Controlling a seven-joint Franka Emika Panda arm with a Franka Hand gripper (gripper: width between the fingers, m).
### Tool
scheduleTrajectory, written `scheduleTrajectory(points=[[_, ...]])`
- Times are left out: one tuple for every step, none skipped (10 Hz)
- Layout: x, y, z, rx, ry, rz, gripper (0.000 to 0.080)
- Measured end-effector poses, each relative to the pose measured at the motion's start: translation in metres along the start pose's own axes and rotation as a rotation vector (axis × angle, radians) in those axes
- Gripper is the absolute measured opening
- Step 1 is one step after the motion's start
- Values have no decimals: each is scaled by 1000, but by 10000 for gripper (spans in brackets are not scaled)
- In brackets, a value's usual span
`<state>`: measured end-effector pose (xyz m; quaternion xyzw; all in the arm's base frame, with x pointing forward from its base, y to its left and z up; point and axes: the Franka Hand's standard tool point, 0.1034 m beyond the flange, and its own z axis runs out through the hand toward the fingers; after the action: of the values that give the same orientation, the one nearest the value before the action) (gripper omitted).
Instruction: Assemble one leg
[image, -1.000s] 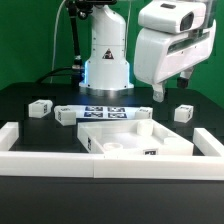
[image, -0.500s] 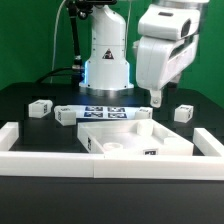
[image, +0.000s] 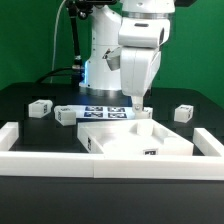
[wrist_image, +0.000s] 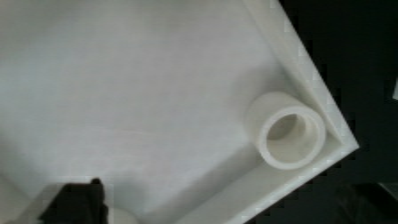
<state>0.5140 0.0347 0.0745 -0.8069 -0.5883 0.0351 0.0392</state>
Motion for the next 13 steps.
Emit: scheduleTrajectory(points=[[0,0,0,1,0,1,650],[-1,1,1,-7,4,-14,650],[-8,5,8,-84,37,-139,650],[-19,-2,17,-123,46,-208,650],[-26,-5,21,-151,47,-283,650],[-28,-7,25,-172,38,-359,650],[-28,-10,30,-188,32,-390,650],[-27,-16,36,-197,29,-397,650],[-28,-21,42,-187,24,-404,650],[-28,-22,45,-184,24,-406,650],[-28,-24,53,-179,27,-406,650],[-31,-26,60,-167,26,-400,650],[-36,-26,65,-157,23,-392,650]])
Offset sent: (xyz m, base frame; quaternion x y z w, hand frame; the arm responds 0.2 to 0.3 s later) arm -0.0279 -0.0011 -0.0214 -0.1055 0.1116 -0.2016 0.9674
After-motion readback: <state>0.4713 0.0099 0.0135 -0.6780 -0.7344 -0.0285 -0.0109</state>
